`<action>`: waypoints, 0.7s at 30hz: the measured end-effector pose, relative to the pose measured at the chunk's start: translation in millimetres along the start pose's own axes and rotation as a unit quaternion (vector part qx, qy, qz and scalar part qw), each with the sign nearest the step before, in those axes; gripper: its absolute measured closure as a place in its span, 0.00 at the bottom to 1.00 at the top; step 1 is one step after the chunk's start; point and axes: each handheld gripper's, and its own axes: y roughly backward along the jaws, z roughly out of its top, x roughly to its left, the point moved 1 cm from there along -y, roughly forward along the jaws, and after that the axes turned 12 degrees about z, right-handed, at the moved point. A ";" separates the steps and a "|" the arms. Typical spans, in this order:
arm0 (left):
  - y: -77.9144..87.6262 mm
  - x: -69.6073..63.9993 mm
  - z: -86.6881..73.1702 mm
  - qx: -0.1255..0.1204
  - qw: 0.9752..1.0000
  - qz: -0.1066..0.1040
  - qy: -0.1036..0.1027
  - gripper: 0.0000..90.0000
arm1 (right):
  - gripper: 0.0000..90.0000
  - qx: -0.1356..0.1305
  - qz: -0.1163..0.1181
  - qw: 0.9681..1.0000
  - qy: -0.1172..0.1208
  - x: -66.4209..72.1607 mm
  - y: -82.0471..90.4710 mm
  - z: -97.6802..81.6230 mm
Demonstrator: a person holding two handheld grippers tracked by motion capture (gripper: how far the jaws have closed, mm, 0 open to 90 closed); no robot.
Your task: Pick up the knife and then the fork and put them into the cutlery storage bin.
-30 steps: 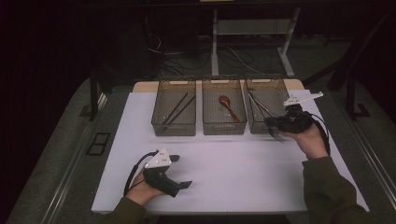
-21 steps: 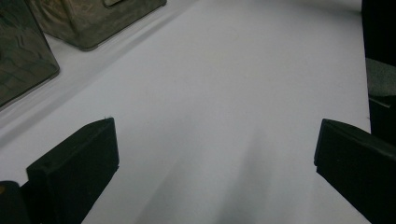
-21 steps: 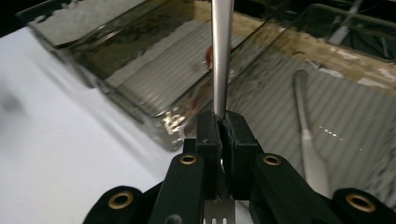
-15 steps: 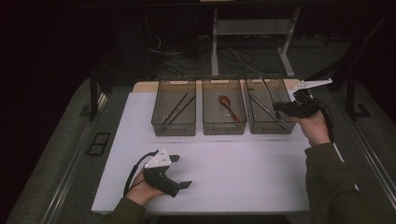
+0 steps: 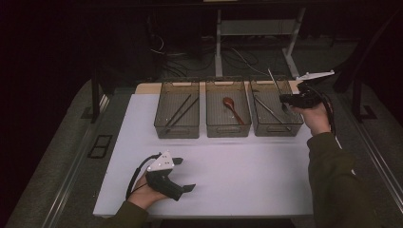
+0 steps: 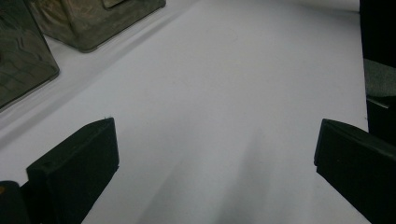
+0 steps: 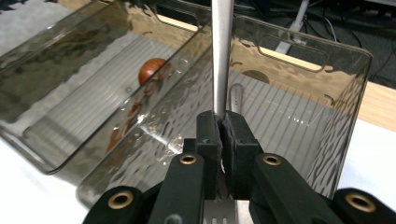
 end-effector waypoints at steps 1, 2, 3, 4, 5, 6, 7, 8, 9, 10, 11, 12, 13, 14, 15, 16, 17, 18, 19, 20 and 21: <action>0.1 -0.1 0.0 0.000 1.000 0.000 0.000 0.00 | 0.95 0.001 -0.002 1.000 -0.002 -2.4 -2.1 0.2; 0.3 -0.1 0.0 0.000 1.000 0.000 0.000 0.00 | 0.95 0.004 -0.005 1.000 -0.003 -4.3 -4.4 0.1; 0.4 -0.1 0.0 -0.001 1.000 0.000 0.000 0.00 | 0.95 0.008 -0.005 1.000 -0.004 -6.3 -7.0 -0.3; 0.7 -0.1 0.0 -0.001 1.000 0.000 0.000 0.00 | 0.95 0.012 -0.007 1.000 -0.006 -8.6 -10.0 -1.2; 0.8 -0.2 0.0 -0.002 1.000 0.000 0.000 0.00 | 0.95 0.017 -0.009 1.000 -0.009 -10.3 -13.3 -2.4; 1.0 -0.2 0.0 -0.002 1.000 0.000 0.000 0.00 | 0.95 0.023 -0.013 1.000 -0.007 -12.4 -16.5 -3.7; 1.1 -0.2 0.1 -0.003 1.000 0.000 0.000 0.00 | 0.95 0.030 -0.018 0.999 -0.008 -14.0 -19.2 -4.8; 1.1 -0.2 0.1 -0.003 1.000 -0.001 0.000 0.00 | 0.95 0.035 -0.020 0.999 -0.009 -15.3 -22.0 -6.0; 1.1 -0.1 0.1 -0.003 1.000 -0.001 0.000 0.00 | 0.95 0.039 -0.024 0.999 -0.008 -16.9 -24.7 -7.0; 0.9 -0.1 0.1 -0.003 1.000 -0.002 0.000 0.00 | 0.95 0.044 -0.027 0.999 -0.012 -17.6 -27.0 -7.9; 0.8 -0.1 0.0 -0.003 1.000 -0.002 0.001 0.00 | 0.95 0.049 -0.029 0.998 -0.011 -18.9 -29.1 -8.9; 0.8 -0.1 0.0 -0.003 1.000 -0.002 0.001 0.00 | 0.95 0.055 -0.031 0.998 -0.012 -19.4 -31.0 -9.8; 0.9 -0.1 -0.1 -0.002 1.000 -0.002 0.000 0.00 | 0.95 0.059 -0.033 0.998 -0.012 -20.2 -32.4 -10.8; 1.0 -0.2 -0.1 -0.002 1.000 -0.002 0.001 0.00 | 0.95 0.063 -0.033 0.997 -0.014 -21.3 -34.1 -11.8; 1.0 -0.3 -0.1 -0.003 1.000 -0.002 0.001 0.00 | 0.95 0.069 -0.034 0.997 -0.015 -21.9 -35.6 -12.9; 1.0 -0.4 -0.2 -0.002 1.000 -0.002 0.001 0.00 | 0.95 0.074 -0.036 0.996 -0.013 -22.4 -36.9 -14.1; 0.9 -0.4 -0.2 -0.002 1.000 -0.002 0.002 0.00 | 0.95 0.078 -0.039 0.996 -0.015 -22.6 -38.2 -15.1; 0.8 -0.4 -0.3 -0.002 1.000 -0.002 0.001 0.00 | 0.95 0.083 -0.037 0.996 -0.016 -23.1 -39.2 -16.3; 0.7 -0.4 -0.3 -0.002 1.000 -0.003 0.002 0.00 | 0.95 0.086 -0.036 0.996 -0.016 -23.5 -40.3 -17.3; 0.6 -0.5 -0.3 -0.002 1.000 -0.003 0.002 0.00 | 0.95 0.091 -0.036 0.995 -0.016 -23.8 -41.0 -18.2; 0.4 -0.5 -0.3 -0.001 1.000 -0.003 0.002 0.00 | 0.95 0.095 -0.035 0.995 -0.015 -24.2 -41.8 -18.9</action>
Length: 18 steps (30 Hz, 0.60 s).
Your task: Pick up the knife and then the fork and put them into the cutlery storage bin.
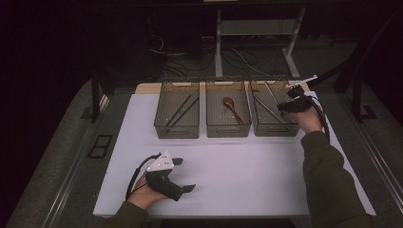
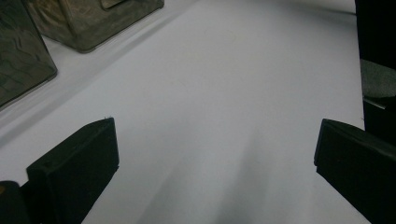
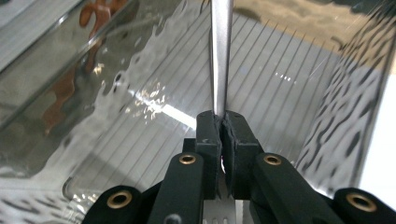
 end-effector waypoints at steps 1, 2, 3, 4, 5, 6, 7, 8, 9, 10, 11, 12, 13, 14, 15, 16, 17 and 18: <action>-0.1 -0.1 0.0 0.000 1.000 0.000 -0.001 0.00 | 0.95 0.005 0.003 1.000 -0.003 0.3 -0.9 -0.4; 0.3 0.0 0.2 0.002 1.000 0.000 -0.002 0.00 | 0.94 0.008 0.001 1.000 0.001 0.7 -1.6 -0.9; 0.2 -0.1 0.2 0.002 1.000 0.000 -0.003 0.00 | 0.94 0.011 0.001 1.000 0.003 1.1 -2.1 -1.3; 0.1 -0.3 0.2 0.002 1.000 0.000 -0.002 0.00 | 0.93 0.013 0.002 1.000 0.004 1.1 -2.6 -1.6; 0.0 -0.4 0.2 0.002 1.000 0.000 -0.002 0.00 | 0.93 0.017 0.004 1.000 0.003 1.3 -3.1 -2.0; 0.0 -0.5 0.2 0.002 1.000 0.000 -0.003 0.00 | 0.93 0.014 0.004 1.000 0.002 1.8 -3.0 -2.3; 0.1 -0.5 0.2 0.002 1.000 0.000 -0.003 0.00 | 0.93 0.008 0.006 1.000 0.000 1.9 -2.3 -2.4; 0.1 -0.6 0.2 0.002 1.000 -0.001 -0.002 0.00 | 0.92 0.005 0.009 1.000 -0.002 2.1 -1.7 -2.3; 0.1 -0.5 0.2 0.002 1.000 -0.001 -0.002 0.00 | 0.90 0.003 0.010 1.000 0.000 2.6 -1.5 -2.1; 0.1 -0.5 0.2 0.002 1.000 0.000 -0.002 0.00 | 0.89 0.003 0.009 1.000 0.001 3.1 -1.1 -1.9; 0.1 -0.5 0.2 0.002 1.000 -0.001 -0.002 0.00 | 0.88 0.000 0.010 1.000 0.002 3.3 -0.7 -1.6; 0.1 -0.5 0.2 0.002 1.000 -0.001 -0.002 0.00 | 0.86 -0.005 0.014 1.000 -0.001 3.9 -0.1 -1.4; 0.1 -0.5 0.2 0.002 1.000 -0.001 -0.002 0.00 | 0.84 -0.007 0.018 1.000 -0.004 4.2 1.0 -1.1; 0.1 -0.5 0.2 0.003 1.000 -0.001 -0.002 0.00 | 0.81 -0.012 0.025 1.000 -0.008 4.6 1.7 -0.8; 0.1 -0.4 0.2 0.002 1.000 -0.001 -0.003 0.00 | 0.80 -0.016 0.027 0.999 -0.007 5.1 3.2 -0.4; 0.1 -0.5 0.2 0.003 1.000 -0.001 -0.002 0.00 | 0.78 -0.023 0.030 0.999 -0.008 5.7 5.1 -0.1; 0.1 -0.3 0.2 0.003 1.000 -0.001 -0.003 0.00 | 0.76 -0.029 0.036 0.999 -0.012 6.4 7.1 0.1; 0.2 -0.1 0.2 0.003 1.000 -0.001 -0.003 0.00 | 0.73 -0.036 0.042 0.998 -0.015 7.0 9.2 0.5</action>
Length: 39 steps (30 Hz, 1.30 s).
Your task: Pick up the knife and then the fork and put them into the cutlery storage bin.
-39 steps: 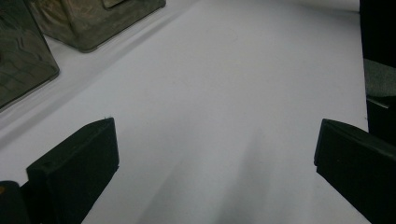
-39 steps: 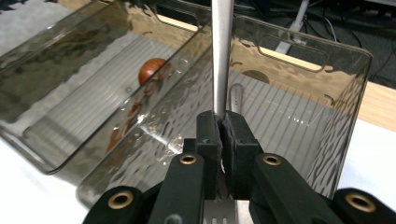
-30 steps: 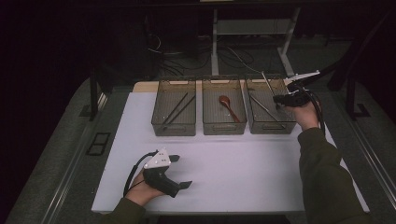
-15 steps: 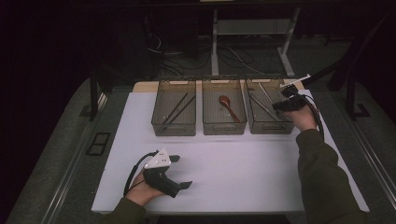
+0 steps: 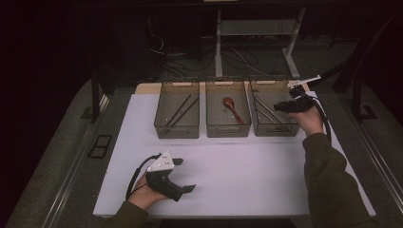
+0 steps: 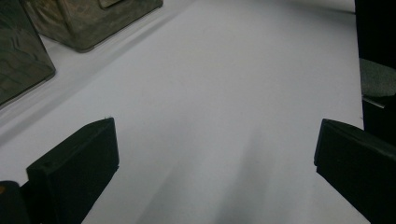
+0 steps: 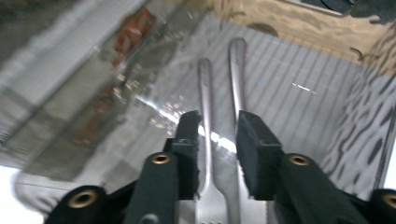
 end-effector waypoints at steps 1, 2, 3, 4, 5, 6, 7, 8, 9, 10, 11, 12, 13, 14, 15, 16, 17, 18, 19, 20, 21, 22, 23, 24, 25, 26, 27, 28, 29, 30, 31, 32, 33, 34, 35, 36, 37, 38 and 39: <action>0.0 0.2 0.0 0.000 1.000 0.000 0.000 0.00 | 0.72 -0.006 0.004 1.000 0.001 1.0 2.3 0.3; -0.2 0.1 -0.2 -0.002 1.000 0.001 0.002 0.00 | 0.71 -0.011 0.005 1.000 0.003 2.2 4.7 0.5; -0.3 0.3 -0.3 -0.002 1.000 0.001 0.002 0.00 | 0.69 -0.013 0.008 1.000 0.006 3.0 6.7 0.6; -0.2 0.3 -0.4 -0.002 1.000 0.001 0.003 0.00 | 0.68 -0.014 0.013 1.000 0.004 3.8 8.5 0.7; -0.1 0.4 -0.4 -0.001 1.000 0.002 0.002 0.00 | 0.66 -0.018 0.018 1.000 0.003 4.7 10.0 0.5; -0.1 0.4 -0.4 -0.001 1.000 0.002 0.002 0.00 | 0.62 -0.019 0.020 1.000 0.003 6.0 11.8 0.3; -0.1 0.3 -0.3 -0.001 1.000 0.002 0.002 0.00 | 0.58 -0.021 0.017 1.000 0.004 7.6 13.4 0.1; -0.2 0.3 -0.3 -0.001 1.000 0.002 0.002 0.00 | 0.56 -0.022 0.018 1.000 0.004 9.2 15.2 -0.3; -0.4 0.5 -0.3 -0.001 1.000 0.002 0.001 0.00 | 0.55 -0.025 0.021 0.999 0.007 11.1 16.8 -1.2; -0.7 0.6 -0.4 0.000 1.000 0.002 0.001 0.00 | 0.54 -0.028 0.024 0.999 0.008 13.4 18.5 -2.3; -1.0 0.7 -0.5 0.001 1.000 0.002 0.001 0.00 | 0.53 -0.031 0.026 0.999 0.012 15.4 20.1 -3.7; -1.2 0.7 -0.4 0.001 1.000 0.002 0.001 0.00 | 0.51 -0.036 0.028 0.999 0.013 17.8 22.0 -5.2; -1.2 0.4 -0.4 0.000 1.000 0.002 0.002 0.00 | 0.49 -0.039 0.031 0.999 0.016 19.7 23.7 -7.0; -1.1 0.1 -0.4 0.000 1.000 0.002 0.001 0.00 | 0.48 -0.042 0.032 0.998 0.019 21.4 25.2 -9.0; -1.0 -0.3 -0.4 0.000 1.000 0.002 0.001 0.00 | 0.47 -0.043 0.034 0.998 0.020 22.9 26.9 -11.0; -0.8 -0.6 -0.3 0.000 1.000 0.002 0.000 0.00 | 0.46 -0.047 0.037 0.998 0.022 24.0 28.4 -13.2; -0.8 -0.7 -0.3 0.001 1.000 0.003 0.000 0.00 | 0.45 -0.050 0.043 0.998 0.021 25.3 29.6 -15.6; -0.9 -0.7 -0.2 0.001 1.000 0.003 0.000 0.00 | 0.44 -0.052 0.047 0.997 0.022 26.5 30.6 -18.0; -1.0 -0.6 -0.2 0.001 1.000 0.003 0.000 0.00 | 0.44 -0.052 0.049 0.997 0.024 28.3 31.4 -20.4; -1.1 -0.6 -0.2 0.001 1.000 0.003 0.000 0.00 | 0.42 -0.052 0.049 0.997 0.026 30.6 32.1 -22.7; -1.0 -0.6 -0.2 0.002 1.000 0.003 0.000 0.00 | 0.42 -0.052 0.048 0.997 0.029 33.3 32.8 -25.3; -1.2 -0.7 -0.3 0.000 1.000 0.003 0.000 0.00 | 0.41 -0.053 0.046 0.997 0.035 36.1 33.3 -27.8; -1.1 -0.7 -0.5 0.000 1.000 0.003 0.000 0.00 | 0.40 -0.052 0.044 0.997 0.041 39.1 33.8 -30.1; -0.9 -0.5 -0.6 0.000 1.000 0.003 0.001 0.00 | 0.40 -0.052 0.043 0.997 0.043 42.3 34.0 -32.5; -0.7 -0.3 -0.7 0.000 1.000 0.003 0.001 0.00 | 0.39 -0.051 0.043 0.997 0.047 45.2 34.1 -34.8; -0.3 0.1 -0.7 0.002 1.000 0.003 0.000 0.00 | 0.39 -0.051 0.044 0.996 0.052 48.1 34.1 -37.2; -0.2 0.3 -0.9 0.002 1.000 0.003 0.000 0.00 | 0.39 -0.050 0.044 0.996 0.055 51.6 34.4 -39.5; 0.0 0.3 -1.1 0.002 1.000 0.004 0.000 0.00 | 0.38 -0.050 0.046 0.996 0.060 54.8 34.5 -41.6; 0.3 0.2 -1.1 0.002 1.000 0.004 0.000 0.00 | 0.37 -0.051 0.048 0.996 0.063 58.3 34.6 -43.8; 0.5 0.2 -1.0 0.002 1.000 0.004 0.000 0.00 | 0.37 -0.053 0.049 0.995 0.068 61.4 34.5 -46.0; 0.6 0.3 -1.0 0.002 1.000 0.004 0.000 0.00 | 0.36 -0.052 0.050 0.995 0.070 64.8 34.5 -48.4; 0.6 0.4 -0.9 0.002 1.000 0.005 0.000 0.00 | 0.35 -0.054 0.051 0.995 0.071 68.5 34.4 -50.8; 0.3 0.3 -1.0 0.000 1.000 0.005 0.002 0.00 | 0.35 -0.056 0.055 0.994 0.077 71.3 34.4 -53.3; 0.3 0.5 -0.8 0.001 1.000 0.005 0.001 0.00 | 0.34 -0.057 0.058 0.994 0.078 74.2 34.8 -55.7; 0.4 0.4 -0.5 0.003 1.000 0.005 0.001 0.00 | 0.33 -0.059 0.060 0.993 0.079 76.9 35.3 -57.7; 0.2 0.2 -0.3 0.002 1.000 0.005 0.000 0.00 | 0.32 -0.062 0.062 0.993 0.081 79.4 35.9 -59.6; -0.2 -0.1 -0.4 0.000 1.000 0.005 0.001 0.00 | 0.32 -0.064 0.064 0.992 0.085 81.6 36.9 -61.7; -0.3 -0.2 -0.5 0.000 1.000 0.005 0.001 0.00 | 0.31 -0.066 0.064 0.992 0.089 84.1 37.9 -63.6; -0.3 0.0 -0.6 0.001 1.000 0.005 0.001 0.00 | 0.30 -0.067 0.066 0.991 0.093 86.3 38.9 -65.5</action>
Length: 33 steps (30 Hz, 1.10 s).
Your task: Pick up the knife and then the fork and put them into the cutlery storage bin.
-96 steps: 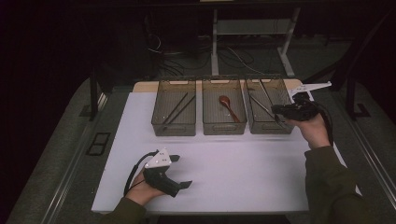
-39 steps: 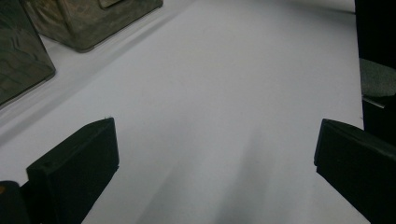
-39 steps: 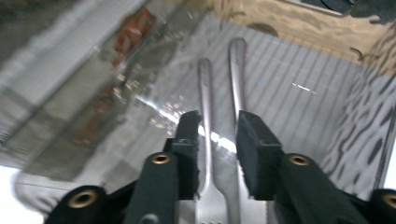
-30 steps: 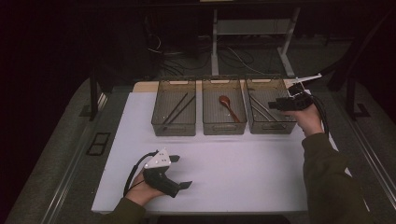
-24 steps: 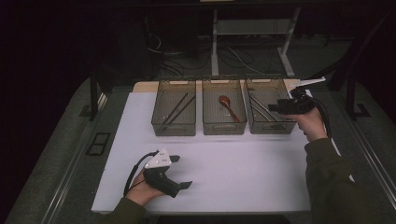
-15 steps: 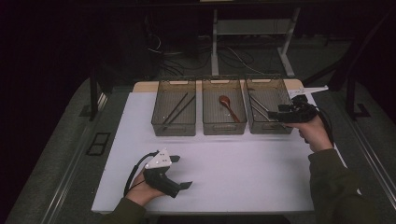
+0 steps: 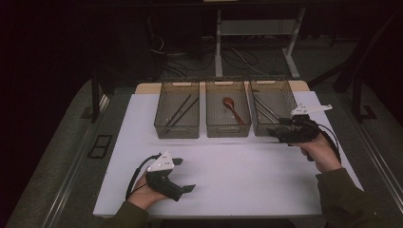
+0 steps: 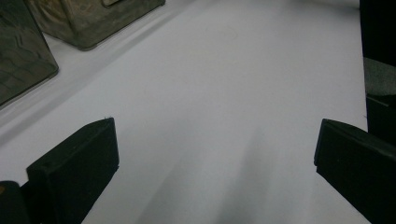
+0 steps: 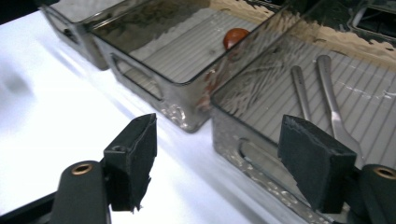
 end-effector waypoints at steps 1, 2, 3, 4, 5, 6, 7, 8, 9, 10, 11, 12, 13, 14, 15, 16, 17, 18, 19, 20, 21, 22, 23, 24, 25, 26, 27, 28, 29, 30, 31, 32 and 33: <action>0.3 0.3 0.0 0.002 1.000 0.000 -0.001 0.00 | 0.29 -0.001 0.001 1.000 0.003 2.8 0.8 -1.6; 0.5 0.3 0.0 0.001 1.000 0.000 0.000 0.00 | 0.28 -0.003 0.001 1.000 0.007 5.4 1.5 -3.2; 0.5 0.3 -0.1 0.002 1.000 0.000 0.000 0.00 | 0.28 -0.006 0.001 1.000 0.009 7.7 2.3 -4.9; 0.6 0.3 -0.2 0.001 1.000 0.000 0.000 0.00 | 0.28 -0.009 0.003 1.000 0.010 9.6 3.3 -6.7; 0.7 0.2 -0.2 0.002 1.000 0.000 -0.001 0.00 | 0.27 -0.013 0.005 1.000 0.010 11.5 4.0 -8.7; 0.7 0.0 -0.1 0.001 1.000 0.000 -0.001 0.00 | 0.26 -0.015 0.008 1.000 0.011 13.3 4.4 -10.5; 0.8 0.0 -0.1 0.001 1.000 0.000 -0.002 0.00 | 0.24 -0.016 0.008 1.000 0.012 15.1 4.4 -12.4; 0.8 -0.2 0.0 0.001 1.000 0.000 -0.002 0.00 | 0.24 -0.016 0.009 1.000 0.013 16.9 4.1 -14.3; 1.0 -0.3 0.1 0.001 1.000 0.000 -0.002 0.00 | 0.23 -0.016 0.008 1.000 0.013 18.9 3.7 -16.3; 1.1 -0.5 0.3 0.001 1.000 0.000 -0.001 0.00 | 0.23 -0.017 0.008 1.000 0.014 20.6 3.4 -18.5; 1.2 -0.5 0.4 0.001 1.000 0.000 -0.002 0.00 | 0.23 -0.018 0.010 1.000 0.014 22.3 3.0 -20.6; 1.2 -0.8 0.5 0.000 1.000 0.000 -0.002 0.00 | 0.22 -0.016 0.010 1.000 0.014 23.9 2.6 -22.6; 1.0 -1.2 0.5 -0.002 1.000 0.001 0.000 0.00 | 0.22 -0.016 0.009 1.000 0.016 25.3 2.3 -24.6; 1.1 -1.2 0.6 -0.003 1.000 0.000 -0.001 0.00 | 0.22 -0.016 0.008 1.000 0.016 26.9 2.2 -26.7; 1.2 -1.2 0.6 -0.003 1.000 0.000 -0.001 0.00 | 0.22 -0.018 0.009 1.000 0.016 28.1 2.3 -28.6; 1.2 -1.3 0.7 -0.003 1.000 0.000 -0.001 0.00 | 0.22 -0.020 0.011 1.000 0.015 29.3 2.4 -30.6; 1.2 -1.3 0.7 -0.003 1.000 0.000 -0.001 0.00 | 0.22 -0.022 0.012 1.000 0.015 30.6 2.7 -32.5; 1.3 -1.4 0.8 -0.003 1.000 0.000 -0.002 0.00 | 0.22 -0.023 0.013 1.000 0.017 31.7 2.8 -34.5; 1.3 -1.4 0.8 -0.003 1.000 0.001 -0.002 0.00 | 0.22 -0.023 0.012 1.000 0.018 32.9 2.9 -36.6; 1.3 -1.4 0.8 -0.003 1.000 0.000 -0.002 0.00 | 0.22 -0.025 0.012 0.999 0.016 34.4 3.0 -38.9; 1.4 -1.4 0.7 -0.003 1.000 0.001 -0.002 0.00 | 0.22 -0.026 0.014 0.999 0.015 35.5 3.2 -41.4; 1.5 -1.4 0.7 -0.003 1.000 0.001 -0.002 0.00 | 0.22 -0.027 0.014 0.999 0.015 36.7 3.2 -43.9; 1.4 -1.4 0.7 -0.002 1.000 0.000 -0.001 0.00 | 0.22 -0.026 0.015 0.999 0.014 38.2 3.2 -46.6; 1.4 -1.4 0.6 -0.002 1.000 0.000 -0.001 0.00 | 0.22 -0.025 0.018 0.999 0.014 39.6 3.2 -49.1; 1.4 -1.4 0.6 -0.002 1.000 0.000 -0.001 0.00 | 0.22 -0.026 0.019 0.999 0.014 41.2 3.3 -51.6; 1.3 -1.4 0.6 -0.002 1.000 0.000 -0.001 0.00 | 0.22 -0.028 0.021 0.999 0.012 42.7 3.5 -54.0; 1.2 -1.5 0.6 -0.002 1.000 0.000 0.000 0.00 | 0.22 -0.028 0.024 0.999 0.011 44.1 3.6 -56.6; 1.2 -1.5 0.5 -0.002 1.000 0.000 0.000 0.00 | 0.22 -0.029 0.024 0.999 0.009 45.8 3.5 -58.9; 1.3 -1.5 0.6 -0.002 1.000 0.000 -0.001 0.00 | 0.22 -0.029 0.024 0.999 0.011 46.9 3.5 -61.4; 1.3 -1.5 0.5 -0.003 1.000 0.000 0.000 0.00 | 0.22 -0.027 0.026 0.999 0.012 47.9 3.5 -63.8; 1.5 -1.3 0.5 -0.002 1.000 0.000 -0.001 0.00 | 0.21 -0.027 0.029 0.999 0.010 49.1 3.7 -66.1; 1.5 -1.1 0.5 -0.003 1.000 0.001 -0.001 0.00 | 0.21 -0.029 0.029 0.999 0.012 49.9 3.9 -68.2; 1.8 -0.8 0.6 -0.002 1.000 0.001 -0.003 0.00 | 0.21 -0.029 0.030 0.999 0.011 50.7 4.9 -70.3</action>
